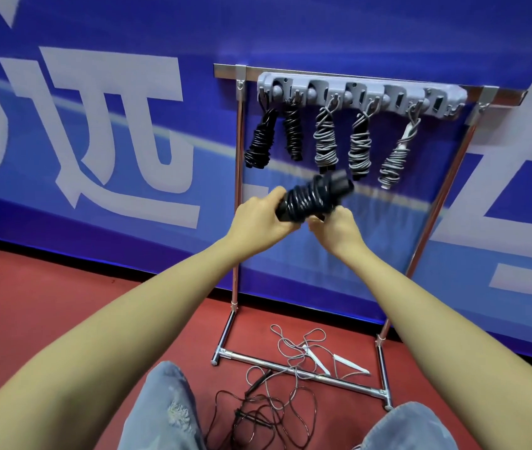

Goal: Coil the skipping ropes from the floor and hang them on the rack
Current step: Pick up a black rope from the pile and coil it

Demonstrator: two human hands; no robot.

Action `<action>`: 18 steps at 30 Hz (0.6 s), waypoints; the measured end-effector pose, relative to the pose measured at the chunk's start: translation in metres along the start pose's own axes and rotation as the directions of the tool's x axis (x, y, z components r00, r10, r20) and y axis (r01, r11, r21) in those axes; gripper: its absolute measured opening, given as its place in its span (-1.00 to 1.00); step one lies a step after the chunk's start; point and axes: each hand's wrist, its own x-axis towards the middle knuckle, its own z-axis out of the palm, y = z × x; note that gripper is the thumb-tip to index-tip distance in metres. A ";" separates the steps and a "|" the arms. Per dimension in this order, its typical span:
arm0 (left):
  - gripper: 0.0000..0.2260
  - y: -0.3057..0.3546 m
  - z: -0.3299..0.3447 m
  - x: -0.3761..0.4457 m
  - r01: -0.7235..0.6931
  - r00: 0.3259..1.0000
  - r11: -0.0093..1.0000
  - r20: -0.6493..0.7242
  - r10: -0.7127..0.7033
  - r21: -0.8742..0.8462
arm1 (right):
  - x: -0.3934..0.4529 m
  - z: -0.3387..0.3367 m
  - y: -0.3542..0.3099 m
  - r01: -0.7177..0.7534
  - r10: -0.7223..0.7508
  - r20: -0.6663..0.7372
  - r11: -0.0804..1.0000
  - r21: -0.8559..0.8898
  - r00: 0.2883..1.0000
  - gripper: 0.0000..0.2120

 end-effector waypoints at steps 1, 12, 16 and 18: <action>-0.70 0.006 0.002 0.003 0.128 0.992 0.989 0.001 -0.129 -0.070 | -0.003 0.000 -0.002 0.022 -0.021 0.009 0.997 -0.078 1.000 -0.72; -0.69 0.007 0.023 0.014 0.407 0.909 0.905 0.045 -0.414 0.122 | -0.012 0.006 -0.008 0.191 -0.101 0.284 0.932 -0.307 0.953 -0.75; -0.73 0.000 0.027 0.012 0.261 0.941 0.862 0.084 -0.327 0.435 | -0.021 0.004 -0.008 0.260 -0.135 0.363 0.910 -0.322 0.922 -0.75; -0.83 -0.003 0.024 0.012 0.160 0.948 0.794 0.133 -0.289 0.587 | -0.025 0.004 -0.012 0.341 -0.175 0.393 0.849 -0.405 0.903 -0.81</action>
